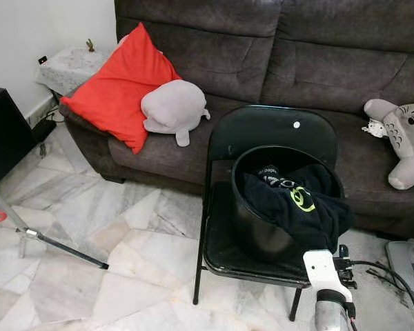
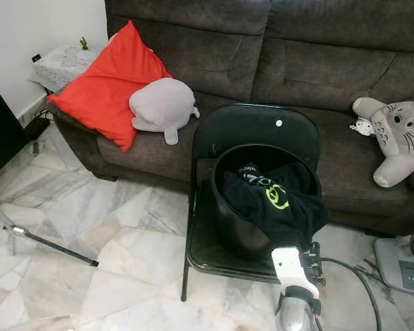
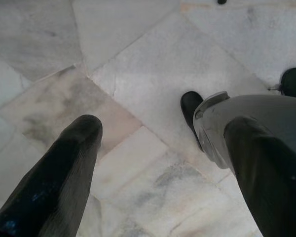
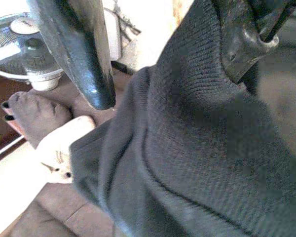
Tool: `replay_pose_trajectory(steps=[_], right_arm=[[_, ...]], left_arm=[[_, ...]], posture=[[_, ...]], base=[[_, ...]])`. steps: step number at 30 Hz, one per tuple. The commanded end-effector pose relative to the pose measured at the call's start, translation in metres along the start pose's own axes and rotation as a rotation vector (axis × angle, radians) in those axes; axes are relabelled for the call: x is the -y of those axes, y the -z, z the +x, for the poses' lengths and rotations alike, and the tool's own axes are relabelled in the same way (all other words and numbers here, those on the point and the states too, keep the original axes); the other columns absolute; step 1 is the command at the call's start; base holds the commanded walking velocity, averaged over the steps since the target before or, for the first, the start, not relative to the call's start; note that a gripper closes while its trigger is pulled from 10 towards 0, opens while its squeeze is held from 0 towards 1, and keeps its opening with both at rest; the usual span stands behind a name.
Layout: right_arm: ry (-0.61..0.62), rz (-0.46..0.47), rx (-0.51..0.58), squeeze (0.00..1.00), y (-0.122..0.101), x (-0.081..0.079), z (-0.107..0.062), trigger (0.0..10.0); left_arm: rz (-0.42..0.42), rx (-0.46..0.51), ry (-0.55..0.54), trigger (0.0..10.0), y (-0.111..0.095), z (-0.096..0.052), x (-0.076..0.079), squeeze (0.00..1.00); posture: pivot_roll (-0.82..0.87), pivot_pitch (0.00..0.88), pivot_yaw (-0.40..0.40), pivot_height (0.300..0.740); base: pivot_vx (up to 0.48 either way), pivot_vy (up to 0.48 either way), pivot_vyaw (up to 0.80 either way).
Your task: Hang hanger
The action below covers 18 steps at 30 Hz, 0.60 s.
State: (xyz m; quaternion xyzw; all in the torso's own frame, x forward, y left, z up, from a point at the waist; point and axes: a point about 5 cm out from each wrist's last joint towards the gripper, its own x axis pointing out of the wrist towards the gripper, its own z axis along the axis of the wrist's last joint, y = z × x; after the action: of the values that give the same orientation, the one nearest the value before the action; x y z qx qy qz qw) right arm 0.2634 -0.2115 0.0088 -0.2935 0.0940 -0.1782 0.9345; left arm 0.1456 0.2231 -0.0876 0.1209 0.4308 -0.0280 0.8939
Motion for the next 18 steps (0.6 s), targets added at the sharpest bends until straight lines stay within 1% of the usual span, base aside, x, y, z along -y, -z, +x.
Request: replay_pose_trajectory(steps=[1, 5, 6, 7, 8, 18], right_arm=[[0.007, 0.005, 0.002, 0.00, 0.0010, -0.0011, -0.0024, 10.0], [0.010, 0.023, 0.047, 0.00, -0.0054, -0.0016, -0.0009, 10.0], [0.011, 0.022, 0.053, 0.00, -0.0060, -0.0014, -0.0008, 6.0], [0.015, 0.022, 0.056, 0.00, -0.0063, -0.0009, -0.0005, 1.3], [0.020, 0.026, 0.056, 0.00, -0.0063, 0.0000, -0.0002, 0.0], [0.026, 0.022, 0.062, 0.00, -0.0054, 0.0011, -0.0002, 0.0]], left_arm=[[-0.004, -0.038, -0.003, 10.0, 0.0110, -0.0034, 0.0019, 0.00], [-0.002, -0.038, -0.005, 10.0, 0.0115, -0.0036, 0.0018, 0.00], [-0.002, -0.038, -0.005, 10.0, 0.0115, -0.0036, 0.0019, 0.00], [-0.002, -0.038, -0.005, 10.0, 0.0114, -0.0036, 0.0019, 0.00], [-0.002, -0.038, -0.005, 10.0, 0.0114, -0.0036, 0.0020, 0.00], [-0.001, -0.037, -0.001, 10.0, 0.0101, -0.0029, 0.0033, 0.00]], posture=[[-0.08, 0.132, 0.003, 0.740], [-0.08, 0.134, 0.003, 0.740], [-0.08, 0.135, 0.003, 0.740], [-0.08, 0.135, 0.003, 0.740], [-0.08, 0.135, 0.003, 0.740], [-0.08, 0.135, 0.002, 0.740]], base=[[0.000, 0.000, 0.00], [0.000, 0.000, 0.00], [0.000, 0.000, 0.00], [0.000, 0.000, 0.00], [0.000, 0.000, 0.00], [0.000, 0.000, 0.00]])
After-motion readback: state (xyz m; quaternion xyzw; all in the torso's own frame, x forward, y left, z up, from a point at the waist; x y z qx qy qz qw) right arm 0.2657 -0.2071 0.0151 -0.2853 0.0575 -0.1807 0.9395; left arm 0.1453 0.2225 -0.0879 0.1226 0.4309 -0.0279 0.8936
